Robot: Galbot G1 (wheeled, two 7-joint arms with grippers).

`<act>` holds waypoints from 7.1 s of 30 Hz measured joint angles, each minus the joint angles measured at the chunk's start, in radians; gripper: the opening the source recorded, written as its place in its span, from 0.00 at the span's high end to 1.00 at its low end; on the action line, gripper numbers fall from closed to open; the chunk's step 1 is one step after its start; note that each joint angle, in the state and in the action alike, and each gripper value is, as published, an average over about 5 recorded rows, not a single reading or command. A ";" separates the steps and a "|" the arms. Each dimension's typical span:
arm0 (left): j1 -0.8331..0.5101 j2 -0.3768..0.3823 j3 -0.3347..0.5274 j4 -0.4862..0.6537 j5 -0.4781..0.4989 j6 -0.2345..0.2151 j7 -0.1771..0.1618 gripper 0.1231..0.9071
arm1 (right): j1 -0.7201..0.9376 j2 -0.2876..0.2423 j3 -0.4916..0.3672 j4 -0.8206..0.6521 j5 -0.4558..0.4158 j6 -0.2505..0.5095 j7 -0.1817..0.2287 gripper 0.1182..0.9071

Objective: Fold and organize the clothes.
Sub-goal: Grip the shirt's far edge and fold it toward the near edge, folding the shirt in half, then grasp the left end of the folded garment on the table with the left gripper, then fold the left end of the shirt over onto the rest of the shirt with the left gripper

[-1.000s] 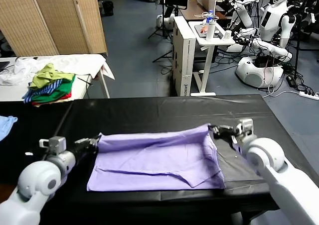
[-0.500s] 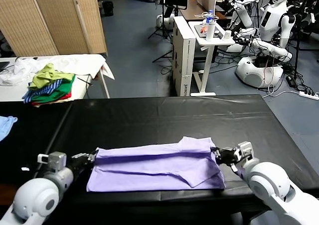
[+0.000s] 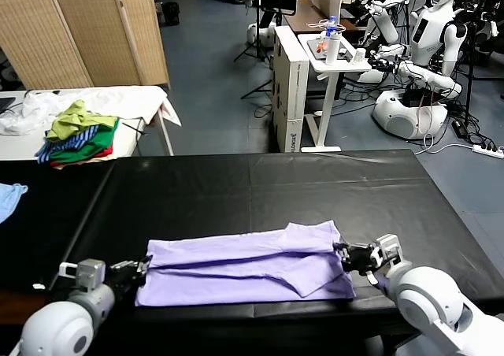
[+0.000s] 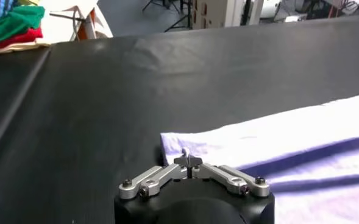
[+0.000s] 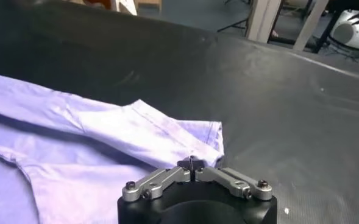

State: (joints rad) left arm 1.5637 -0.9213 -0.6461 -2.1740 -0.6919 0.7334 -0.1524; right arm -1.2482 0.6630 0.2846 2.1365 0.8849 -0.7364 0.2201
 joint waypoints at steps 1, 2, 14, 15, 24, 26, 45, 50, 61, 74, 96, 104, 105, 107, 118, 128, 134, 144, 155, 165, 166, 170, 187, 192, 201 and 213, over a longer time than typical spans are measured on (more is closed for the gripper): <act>0.002 -0.002 0.000 0.001 0.003 -0.001 0.000 0.97 | -0.004 -0.001 0.002 0.005 0.002 0.000 0.000 0.94; 0.003 -0.005 0.000 0.000 0.006 -0.002 -0.001 0.97 | -0.007 -0.003 0.006 0.010 0.004 0.000 0.001 0.90; 0.019 -0.014 -0.031 -0.041 -0.024 0.002 -0.032 0.31 | -0.051 0.004 0.114 0.080 0.082 0.000 0.021 0.07; 0.015 -0.018 -0.034 -0.041 -0.034 0.002 -0.034 0.22 | -0.045 0.013 0.118 0.072 0.083 0.000 0.030 0.03; -0.074 -0.074 -0.018 0.022 -0.115 -0.074 -0.081 0.00 | 0.054 0.160 0.103 -0.082 0.049 0.053 0.059 0.00; -0.087 -0.087 -0.009 0.043 -0.118 -0.084 -0.080 0.00 | 0.071 0.187 0.099 -0.114 0.044 0.067 0.058 0.00; -0.109 -0.133 0.029 0.111 -0.114 -0.103 -0.075 0.02 | 0.131 0.321 0.053 -0.265 -0.018 0.082 0.035 0.32; -0.113 -0.135 0.029 0.124 -0.112 -0.105 -0.073 0.29 | 0.125 0.335 0.056 -0.266 -0.034 0.083 0.032 0.63; -0.148 -0.139 0.054 0.176 -0.067 -0.130 -0.041 0.96 | 0.068 0.368 0.094 -0.211 -0.105 0.116 0.059 0.97; -0.174 -0.115 0.066 0.183 -0.055 -0.136 -0.018 0.84 | 0.032 0.335 0.125 -0.139 -0.092 0.097 -0.005 0.35; 0.001 -0.294 -0.073 0.099 0.015 -0.219 0.029 0.00 | -0.156 0.272 0.297 0.024 -0.076 0.110 -0.029 0.00; 0.019 -0.358 -0.061 0.092 0.066 -0.230 0.036 0.13 | -0.174 0.271 0.308 0.047 -0.078 0.108 -0.023 0.00; 0.020 -0.365 -0.059 0.095 0.072 -0.232 0.038 0.16 | -0.176 0.271 0.310 0.049 -0.078 0.108 -0.023 0.00; 0.021 -0.379 -0.057 0.102 0.081 -0.237 0.043 0.23 | -0.180 0.270 0.313 0.054 -0.078 0.107 -0.023 0.00; 0.034 -0.421 -0.054 0.094 0.078 -0.240 0.045 0.71 | -0.166 0.270 0.311 0.055 -0.080 0.107 -0.025 0.00; 0.033 -0.421 -0.050 0.089 0.193 -0.267 0.057 0.93 | -0.172 0.280 0.320 0.062 -0.081 0.113 -0.027 0.00; 0.038 -0.380 -0.081 0.094 0.324 -0.324 0.091 0.93 | -0.180 0.289 0.328 0.067 -0.081 0.121 -0.026 0.00; 0.055 -0.244 -0.208 0.160 0.460 -0.427 0.125 0.93 | -0.195 0.301 0.326 0.069 -0.084 0.122 -0.027 0.00; 0.118 -0.283 -0.202 0.014 0.294 -0.323 0.085 0.93 | -0.221 0.323 0.329 0.068 -0.102 0.131 -0.029 0.00; 0.084 -0.415 0.021 -0.183 0.055 -0.244 -0.008 0.93 | -0.251 0.350 0.335 0.072 -0.136 0.139 -0.033 0.00; 0.075 -0.424 0.041 -0.187 0.047 -0.245 -0.010 0.93 | -0.253 0.353 0.335 0.073 -0.140 0.140 -0.034 0.00; 0.049 -0.456 0.118 -0.188 0.063 -0.253 -0.008 0.93 | -0.262 0.359 0.332 0.077 -0.154 0.141 -0.036 0.00; -0.008 -0.555 0.314 -0.074 0.180 -0.287 0.021 0.93 | -0.286 0.372 0.328 0.076 -0.185 0.147 -0.046 0.00; -0.018 -0.573 0.333 -0.056 0.193 -0.291 0.027 0.93 | -0.288 0.375 0.328 0.074 -0.189 0.147 -0.047 0.00; -0.042 -0.598 0.355 -0.016 0.246 -0.309 0.051 0.93 | -0.293 0.380 0.330 0.070 -0.194 0.148 -0.047 0.00; -0.053 -0.621 0.395 0.032 0.253 -0.313 0.056 0.93 | -0.295 0.386 0.330 0.064 -0.202 0.148 -0.049 0.00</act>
State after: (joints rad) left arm 1.5103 -1.5421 -0.2511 -2.1421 -0.4388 0.4209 -0.0968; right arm -1.5434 1.0492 0.6141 2.2007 0.6830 -0.5885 0.1707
